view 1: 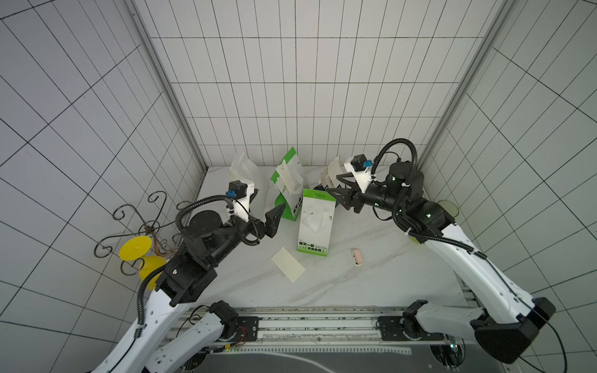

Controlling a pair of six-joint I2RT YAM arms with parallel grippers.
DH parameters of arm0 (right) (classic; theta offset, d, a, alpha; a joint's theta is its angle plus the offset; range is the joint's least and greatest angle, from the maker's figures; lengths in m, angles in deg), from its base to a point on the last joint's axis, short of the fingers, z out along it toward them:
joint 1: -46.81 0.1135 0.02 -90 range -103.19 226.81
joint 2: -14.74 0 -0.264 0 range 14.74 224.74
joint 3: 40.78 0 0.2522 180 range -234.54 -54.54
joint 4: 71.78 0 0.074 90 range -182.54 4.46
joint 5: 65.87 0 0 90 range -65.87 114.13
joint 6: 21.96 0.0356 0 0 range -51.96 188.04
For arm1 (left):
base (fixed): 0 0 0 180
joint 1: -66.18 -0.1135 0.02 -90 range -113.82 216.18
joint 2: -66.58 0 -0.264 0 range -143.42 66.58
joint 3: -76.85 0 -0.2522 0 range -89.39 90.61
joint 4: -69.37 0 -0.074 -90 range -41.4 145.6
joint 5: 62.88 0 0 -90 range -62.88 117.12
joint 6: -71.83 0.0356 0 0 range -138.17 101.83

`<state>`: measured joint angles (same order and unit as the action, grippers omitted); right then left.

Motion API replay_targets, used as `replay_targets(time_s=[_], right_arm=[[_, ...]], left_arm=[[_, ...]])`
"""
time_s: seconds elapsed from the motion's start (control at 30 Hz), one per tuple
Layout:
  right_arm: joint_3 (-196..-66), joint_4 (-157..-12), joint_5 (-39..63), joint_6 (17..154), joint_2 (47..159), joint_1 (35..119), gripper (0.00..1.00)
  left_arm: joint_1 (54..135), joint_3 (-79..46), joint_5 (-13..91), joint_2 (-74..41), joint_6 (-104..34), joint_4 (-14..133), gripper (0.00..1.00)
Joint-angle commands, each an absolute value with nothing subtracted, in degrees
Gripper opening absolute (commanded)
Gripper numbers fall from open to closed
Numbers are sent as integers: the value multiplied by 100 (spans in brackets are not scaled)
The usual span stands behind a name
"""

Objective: Staple the receipts to the bags
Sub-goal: Place the takeout bag at the center of the board, then move the receipt to the center of the board.

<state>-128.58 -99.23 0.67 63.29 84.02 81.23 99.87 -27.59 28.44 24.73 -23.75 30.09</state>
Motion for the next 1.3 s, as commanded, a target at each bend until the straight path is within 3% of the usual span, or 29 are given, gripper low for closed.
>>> replay_targets(time_s=[0.0, 0.13, 0.37, 0.6, 0.87, 1.13, 1.27], right_arm=[[-12087, -9434, 601, 6871, 8358, 8333, 59], [-11451, -9289, 1497, 6954, 8238, 9118, 59], [-10645, -8864, 2153, 7489, 8386, 10652, 59], [-10593, -8024, 2807, 7964, 9962, 11964, 56], [-11358, -7634, 3272, 8333, 11793, 11845, 54], [-11903, -7660, 3701, 8773, 12540, 11501, 58], [-12074, -7801, 3204, 8843, 12833, 11495, 57]], left_arm=[[9970, -2736, 2776, 2552, -2429, 3029, 98], [9975, -2783, 2655, 2629, -2407, 3058, 98], [9975, -2787, 2404, 2758, -2405, 2976, 98], [9975, -2719, 1786, 3072, -2537, 2867, 98], [9970, -2566, 1520, 3557, -2577, 2667, 98], [9978, -2556, 1642, 3657, -2546, 2527, 98], [9977, -2572, 1701, 3626, -2516, 2511, 98]])
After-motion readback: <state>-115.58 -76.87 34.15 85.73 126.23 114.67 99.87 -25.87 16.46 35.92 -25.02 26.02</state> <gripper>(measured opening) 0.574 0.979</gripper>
